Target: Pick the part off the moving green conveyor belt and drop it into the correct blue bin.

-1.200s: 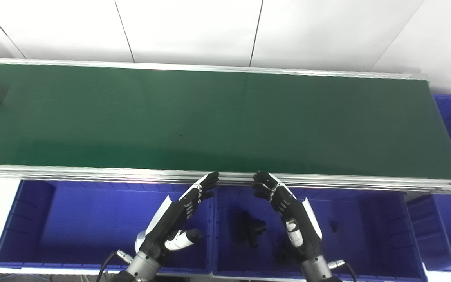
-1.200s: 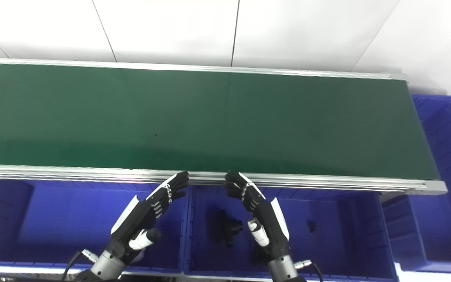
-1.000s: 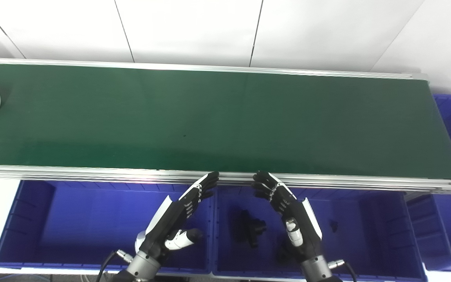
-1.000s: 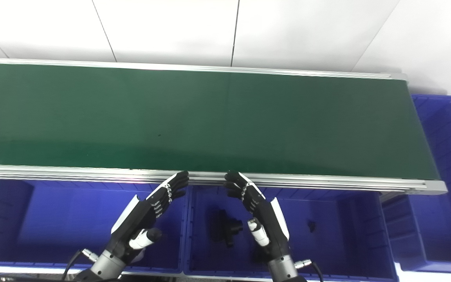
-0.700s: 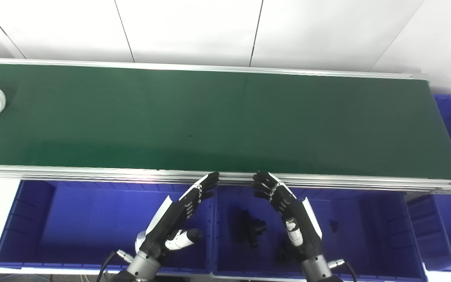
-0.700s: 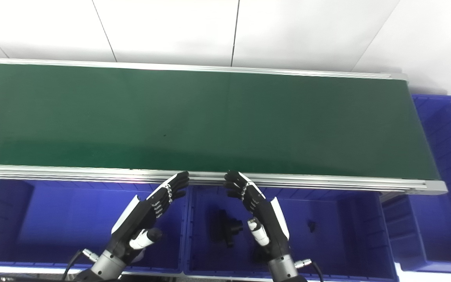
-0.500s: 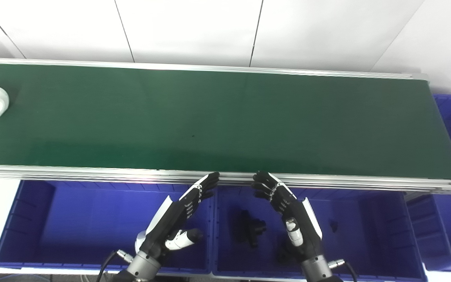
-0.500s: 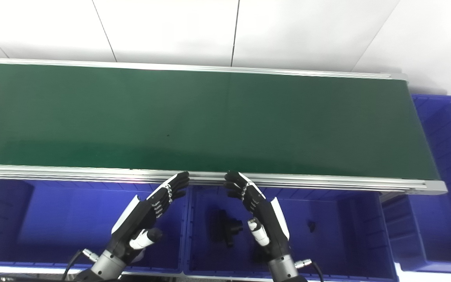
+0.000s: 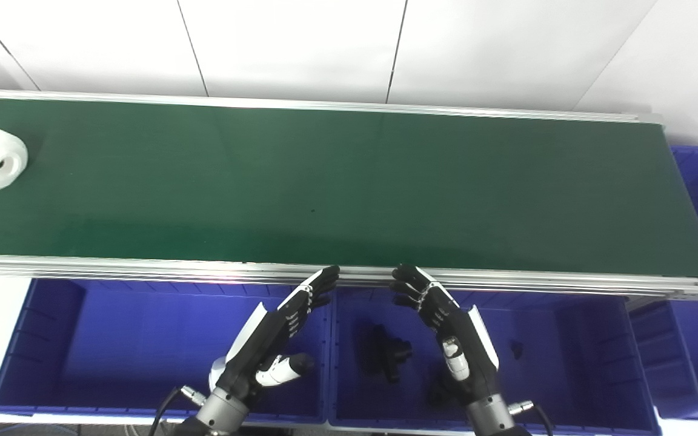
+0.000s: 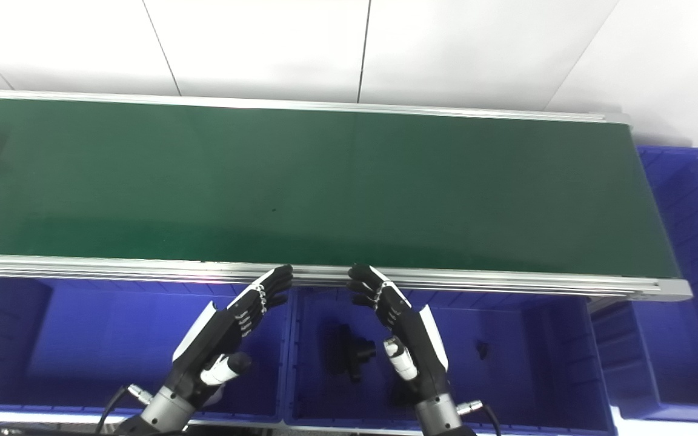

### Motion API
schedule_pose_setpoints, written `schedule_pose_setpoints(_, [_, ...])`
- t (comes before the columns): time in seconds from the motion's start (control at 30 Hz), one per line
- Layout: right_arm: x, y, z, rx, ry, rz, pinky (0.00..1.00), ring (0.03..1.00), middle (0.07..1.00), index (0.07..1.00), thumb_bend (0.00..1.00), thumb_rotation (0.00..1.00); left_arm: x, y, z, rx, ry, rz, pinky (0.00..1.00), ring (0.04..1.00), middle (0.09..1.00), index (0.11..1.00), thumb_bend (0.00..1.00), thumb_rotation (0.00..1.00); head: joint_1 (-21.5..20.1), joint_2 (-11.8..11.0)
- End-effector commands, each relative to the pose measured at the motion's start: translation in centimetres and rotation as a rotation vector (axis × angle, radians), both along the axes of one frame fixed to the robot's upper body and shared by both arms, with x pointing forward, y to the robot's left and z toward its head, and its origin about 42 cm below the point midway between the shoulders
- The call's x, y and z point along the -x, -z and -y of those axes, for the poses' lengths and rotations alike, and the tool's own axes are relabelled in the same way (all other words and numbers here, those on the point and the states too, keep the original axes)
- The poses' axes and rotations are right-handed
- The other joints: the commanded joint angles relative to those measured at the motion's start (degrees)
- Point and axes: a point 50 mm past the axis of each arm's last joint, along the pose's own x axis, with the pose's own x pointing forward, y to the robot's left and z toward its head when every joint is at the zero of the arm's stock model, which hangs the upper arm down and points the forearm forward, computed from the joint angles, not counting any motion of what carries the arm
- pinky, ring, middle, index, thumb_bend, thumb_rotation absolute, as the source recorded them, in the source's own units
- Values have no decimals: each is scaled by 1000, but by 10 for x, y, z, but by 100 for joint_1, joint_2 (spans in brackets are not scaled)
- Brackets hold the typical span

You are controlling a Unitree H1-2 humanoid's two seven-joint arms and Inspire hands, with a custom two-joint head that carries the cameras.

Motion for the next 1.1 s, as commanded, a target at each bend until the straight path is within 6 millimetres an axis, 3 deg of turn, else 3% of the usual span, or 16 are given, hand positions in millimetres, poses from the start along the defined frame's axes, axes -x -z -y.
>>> schedule_pose_setpoints(0.0, [-3,-9,-4,-21,-3,79,771,824,854,861,1000,972,0,-6,1,5,5,42,920,948,948,922,912,843,8,-7])
schedule_pose_setpoints(0.73, [-4,-8,-2,-17,-16,76,765,825,853,858,1000,989,-1,-5,2,6,6,45,918,950,951,923,911,842,44,-26])
schedule_pose_setpoints(1.07, [5,-7,-2,-10,-36,66,772,825,854,850,1000,1000,-2,-5,2,5,1,41,914,949,951,922,916,840,46,-44])
